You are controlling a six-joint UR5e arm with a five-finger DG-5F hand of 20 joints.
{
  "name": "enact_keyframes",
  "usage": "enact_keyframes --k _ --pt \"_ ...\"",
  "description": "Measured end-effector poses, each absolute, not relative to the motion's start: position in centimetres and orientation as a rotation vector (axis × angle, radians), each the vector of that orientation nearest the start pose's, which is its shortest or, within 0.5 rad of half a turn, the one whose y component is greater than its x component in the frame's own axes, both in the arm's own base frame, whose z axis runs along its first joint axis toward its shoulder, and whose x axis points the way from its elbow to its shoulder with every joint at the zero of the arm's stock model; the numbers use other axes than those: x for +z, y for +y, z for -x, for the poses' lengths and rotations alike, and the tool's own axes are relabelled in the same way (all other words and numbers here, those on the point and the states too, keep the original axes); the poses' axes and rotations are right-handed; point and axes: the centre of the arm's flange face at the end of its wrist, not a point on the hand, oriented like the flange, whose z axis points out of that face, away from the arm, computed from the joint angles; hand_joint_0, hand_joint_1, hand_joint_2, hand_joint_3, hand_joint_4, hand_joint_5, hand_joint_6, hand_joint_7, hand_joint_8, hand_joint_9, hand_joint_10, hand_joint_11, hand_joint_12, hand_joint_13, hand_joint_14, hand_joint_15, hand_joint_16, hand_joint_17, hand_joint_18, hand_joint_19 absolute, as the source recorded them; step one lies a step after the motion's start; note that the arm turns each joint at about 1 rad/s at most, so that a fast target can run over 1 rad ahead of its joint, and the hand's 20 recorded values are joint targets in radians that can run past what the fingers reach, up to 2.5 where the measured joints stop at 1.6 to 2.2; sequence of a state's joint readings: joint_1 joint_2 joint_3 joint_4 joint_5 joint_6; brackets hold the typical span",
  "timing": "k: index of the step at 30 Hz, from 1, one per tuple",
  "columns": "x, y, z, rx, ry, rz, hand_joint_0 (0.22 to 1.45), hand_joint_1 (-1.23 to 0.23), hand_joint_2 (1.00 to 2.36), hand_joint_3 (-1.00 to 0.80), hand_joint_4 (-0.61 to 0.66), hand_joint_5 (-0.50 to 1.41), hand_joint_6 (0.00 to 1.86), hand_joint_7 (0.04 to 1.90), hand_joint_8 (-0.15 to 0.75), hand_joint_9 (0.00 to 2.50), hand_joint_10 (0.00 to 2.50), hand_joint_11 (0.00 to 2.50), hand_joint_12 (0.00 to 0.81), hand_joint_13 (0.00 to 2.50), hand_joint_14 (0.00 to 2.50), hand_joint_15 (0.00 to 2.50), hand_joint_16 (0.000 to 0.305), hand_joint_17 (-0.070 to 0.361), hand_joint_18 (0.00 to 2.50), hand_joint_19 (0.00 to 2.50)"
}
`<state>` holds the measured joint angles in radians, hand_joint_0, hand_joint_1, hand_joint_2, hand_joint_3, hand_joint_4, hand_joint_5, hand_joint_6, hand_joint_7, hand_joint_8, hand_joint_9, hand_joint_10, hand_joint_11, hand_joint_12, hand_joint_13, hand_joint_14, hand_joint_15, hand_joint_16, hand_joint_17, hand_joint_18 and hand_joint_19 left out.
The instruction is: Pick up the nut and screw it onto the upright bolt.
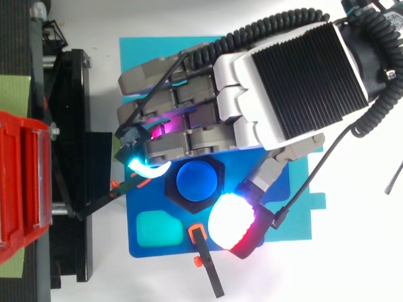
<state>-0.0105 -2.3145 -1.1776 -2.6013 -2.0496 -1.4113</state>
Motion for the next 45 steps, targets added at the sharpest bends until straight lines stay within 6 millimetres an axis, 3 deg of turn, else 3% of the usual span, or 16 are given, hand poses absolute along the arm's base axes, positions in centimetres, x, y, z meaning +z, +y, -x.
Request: enact_keyframes --k 9,21,32,38,43,45 --pt "25.8 -9.5 -76.0 0.456 1.396 0.285 0.53 -0.09 1.0 -0.5 0.15 -0.01 0.5 1.42 0.261 0.96 0.0 0.0 0.271 0.57 0.0 0.0 0.032 0.071 0.3 0.09" --pt "25.9 -10.4 -75.9 0.451 1.392 0.284 0.54 -0.11 1.0 -0.5 0.16 0.01 0.5 1.57 0.267 1.03 0.0 0.0 0.259 0.64 0.0 0.0 0.03 0.068 0.38 0.12" --pt "26.0 -12.3 -75.4 0.45 1.39 0.295 0.54 -0.13 1.0 -0.5 0.12 0.03 0.65 1.22 0.266 1.22 0.0 0.0 0.215 0.8 0.0 0.0 0.026 0.058 0.55 0.19" --pt "26.1 -13.6 -75.1 0.448 1.39 0.298 0.54 -0.13 1.0 -0.5 0.1 0.03 0.69 1.13 0.258 1.31 0.0 0.0 0.202 0.89 0.0 0.0 0.025 0.056 0.64 0.24" --pt "26.3 -14.5 -75.0 0.446 1.387 0.303 0.54 -0.13 1.0 -0.5 0.1 0.03 0.69 1.14 0.264 1.36 0.0 0.0 0.197 0.91 0.0 0.01 0.024 0.054 0.67 0.25" --pt "26.6 -14.8 -75.0 0.445 1.383 0.306 0.54 -0.12 1.0 -0.5 0.16 0.04 0.56 1.39 0.266 1.32 0.0 0.02 0.208 0.87 0.0 0.01 0.027 0.06 0.63 0.24"
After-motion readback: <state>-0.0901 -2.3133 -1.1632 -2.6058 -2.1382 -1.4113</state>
